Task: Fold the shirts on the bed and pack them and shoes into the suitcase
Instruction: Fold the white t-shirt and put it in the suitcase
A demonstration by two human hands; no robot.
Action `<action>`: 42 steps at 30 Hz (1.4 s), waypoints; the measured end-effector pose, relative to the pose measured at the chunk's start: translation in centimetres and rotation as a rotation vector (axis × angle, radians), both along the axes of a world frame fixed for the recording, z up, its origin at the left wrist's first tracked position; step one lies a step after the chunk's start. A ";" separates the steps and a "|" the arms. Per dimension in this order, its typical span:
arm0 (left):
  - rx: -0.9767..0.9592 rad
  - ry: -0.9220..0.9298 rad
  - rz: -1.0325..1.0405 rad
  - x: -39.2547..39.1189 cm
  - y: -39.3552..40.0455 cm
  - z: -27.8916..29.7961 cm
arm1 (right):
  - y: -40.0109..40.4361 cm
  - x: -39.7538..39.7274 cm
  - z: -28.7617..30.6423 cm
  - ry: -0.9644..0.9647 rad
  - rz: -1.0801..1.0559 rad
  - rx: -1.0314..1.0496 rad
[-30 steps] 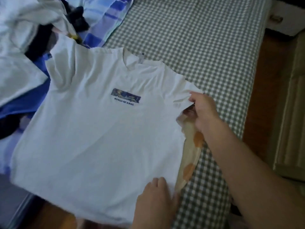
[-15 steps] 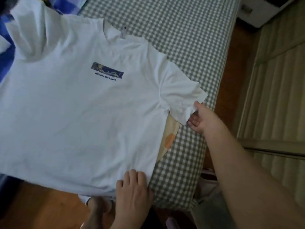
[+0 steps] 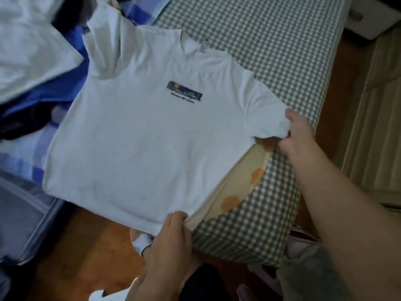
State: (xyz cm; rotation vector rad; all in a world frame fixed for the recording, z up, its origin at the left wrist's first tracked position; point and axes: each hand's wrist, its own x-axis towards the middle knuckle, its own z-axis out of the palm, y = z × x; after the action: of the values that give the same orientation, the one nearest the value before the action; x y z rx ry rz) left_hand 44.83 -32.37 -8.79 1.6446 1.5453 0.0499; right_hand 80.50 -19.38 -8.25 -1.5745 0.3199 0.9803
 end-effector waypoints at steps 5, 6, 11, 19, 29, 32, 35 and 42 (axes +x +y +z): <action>0.009 -0.022 0.074 -5.7 3.4 1.4 | 8.7 -3.8 3.6 -0.024 0.125 0.163; 0.007 -0.036 0.105 -6.8 4.0 1.7 | 10.4 -5.1 4.0 -0.033 0.172 0.180; 0.053 -0.013 0.239 -11.5 6.2 0.7 | 17.9 -10.7 2.4 -0.024 0.394 0.226; -0.196 -0.038 0.789 -15.7 7.7 -7.4 | 15.1 -15.6 -4.0 -0.538 0.781 -0.255; -0.587 -0.544 1.367 -8.6 2.5 -7.5 | 13.7 -9.7 -7.3 -0.318 0.409 -0.264; -0.618 -0.453 1.359 -8.0 1.8 -7.9 | 15.9 -8.5 -7.6 -0.264 0.376 -0.262; -0.525 -0.052 1.207 -8.1 1.6 -7.5 | 16.7 -6.7 -7.9 -0.278 0.465 -0.320; 0.291 0.065 0.536 -0.8 8.3 -3.5 | 14.9 -3.3 -8.1 -0.454 0.661 -0.312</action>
State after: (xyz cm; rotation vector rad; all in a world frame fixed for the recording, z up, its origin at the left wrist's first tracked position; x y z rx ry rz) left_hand 43.99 -24.11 -12.26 1.4057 2.0674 0.5323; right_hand 77.25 -4.51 -16.32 -2.1991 -0.4126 1.0517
